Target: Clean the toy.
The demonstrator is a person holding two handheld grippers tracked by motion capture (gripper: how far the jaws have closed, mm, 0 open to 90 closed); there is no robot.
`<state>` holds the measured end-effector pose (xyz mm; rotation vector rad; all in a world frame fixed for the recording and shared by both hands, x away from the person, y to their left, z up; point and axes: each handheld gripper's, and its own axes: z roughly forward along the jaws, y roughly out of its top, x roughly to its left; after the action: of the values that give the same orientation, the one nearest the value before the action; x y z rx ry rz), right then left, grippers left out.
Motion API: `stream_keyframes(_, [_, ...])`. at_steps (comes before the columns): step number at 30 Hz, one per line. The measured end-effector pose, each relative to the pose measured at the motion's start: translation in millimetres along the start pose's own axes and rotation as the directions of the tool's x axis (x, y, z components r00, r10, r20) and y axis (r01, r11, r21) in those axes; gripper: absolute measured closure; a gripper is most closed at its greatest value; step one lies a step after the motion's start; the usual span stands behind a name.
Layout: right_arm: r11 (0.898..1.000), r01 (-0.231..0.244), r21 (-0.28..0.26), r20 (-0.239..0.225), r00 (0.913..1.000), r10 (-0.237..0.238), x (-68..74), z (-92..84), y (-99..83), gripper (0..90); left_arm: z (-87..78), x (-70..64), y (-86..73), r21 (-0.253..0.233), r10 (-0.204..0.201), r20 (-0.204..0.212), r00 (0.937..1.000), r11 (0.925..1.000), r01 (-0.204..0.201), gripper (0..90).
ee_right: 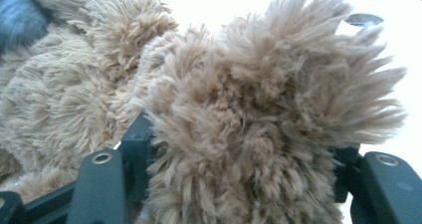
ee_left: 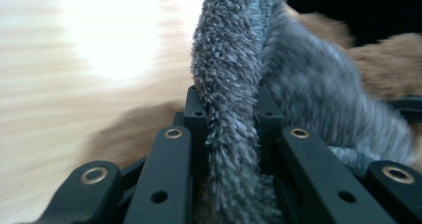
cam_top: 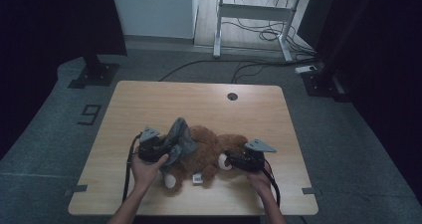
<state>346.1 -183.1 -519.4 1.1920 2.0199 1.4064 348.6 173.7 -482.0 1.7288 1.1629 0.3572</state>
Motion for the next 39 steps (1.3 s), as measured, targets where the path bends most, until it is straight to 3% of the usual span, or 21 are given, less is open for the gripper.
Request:
stream_keyframes(3, [1.0, -0.002, -0.002, -0.001, 1.0, 0.002, 0.0, 0.4, 0.0, 35.5, -3.5, 12.1, -6.5, 0.006, -0.041, -0.005, 0.9992, 0.9992, 0.041, 74.6])
stream_keyframes(5, [1.0, -0.005, -0.001, 0.001, 1.0, 0.005, -0.1, 0.7, 0.0, 35.7, -7.5, 7.2, -3.7, -0.01, -0.046, 0.013, 0.9989, 0.9989, 0.046, 74.6])
stream_keyframes(8, [1.0, -0.009, 0.0, 0.0, 1.0, 0.009, -1.3, 0.8, -0.5, 35.8, -14.5, -11.2, 9.9, -0.051, 0.002, 0.047, 0.9989, 0.9987, 0.0, 74.7])
stream_keyframes(11, [1.0, -0.012, -0.003, 0.002, 0.9999, 0.012, -1.2, 0.7, -1.0, 35.9, -16.3, -33.7, 23.4, -0.086, 0.054, 0.092, 0.9943, 0.9952, -0.047, 74.7])
stream_keyframes(14, [1.0, -0.012, -0.001, 0.002, 0.9999, 0.012, -1.2, 0.6, -1.0, 35.9, -11.5, -66.7, 36.7, -0.119, 0.13, 0.132, 0.9826, 0.9863, -0.114, 74.7])
stream_keyframes(15, [1.0, -0.013, -0.003, 0.001, 0.9999, 0.013, -1.4, 0.8, -1.0, 35.9, -9.2, -73.6, 39.2, -0.121, 0.138, 0.145, 0.9798, 0.9852, -0.121, 74.7])
stream_keyframes(18, [1.0, -0.013, -0.004, 0.0, 0.9999, 0.013, -1.7, 1.0, -1.0, 35.9, 7.4, -101.7, 47.3, -0.108, 0.182, 0.177, 0.9673, 0.9804, -0.165, 74.7])
stream_keyframes(20, [1.0, -0.014, -0.004, 0.0, 0.9999, 0.014, -1.7, 1.0, -1.1, 35.9, 27.2, -118.9, 50.8, -0.076, 0.202, 0.189, 0.961, 0.9787, -0.191, 74.7])
stream_keyframes(25, [1.0, -0.017, -0.006, -0.001, 0.9999, 0.017, -1.5, 0.8, -1.5, 35.8, 71.3, -138.2, 44.5, -0.002, 0.216, 0.179, 0.9597, 0.9756, -0.219, 74.7])
stream_keyframes(27, [1.0, -0.015, -0.007, -0.002, 0.9999, 0.015, -2.0, 0.9, -1.6, 35.8, 83.4, -138.2, 39.1, 0.025, 0.226, 0.16, 0.9611, 0.9723, -0.232, 74.6])
stream_keyframes(30, [1.0, -0.022, -0.002, -0.002, 0.9998, 0.022, -2.9, 1.1, -2.1, 35.8, 91.7, -124.9, 29.0, 0.048, 0.182, 0.148, 0.9721, 0.9805, -0.191, 74.5])
stream_keyframes(35, [1.0, -0.019, -0.004, 0.003, 0.9998, 0.019, -1.9, 1.6, -1.7, 35.9, 80.3, -95.2, 19.0, 0.044, 0.124, 0.119, 0.985, 0.9905, -0.13, 74.6])
stream_keyframes(39, [1.0, -0.016, -0.002, 0.006, 0.9999, 0.016, -1.2, 1.3, -1.3, 35.8, 65.5, -80.7, 14.8, 0.025, 0.103, 0.122, 0.9871, 0.994, -0.107, 74.6])
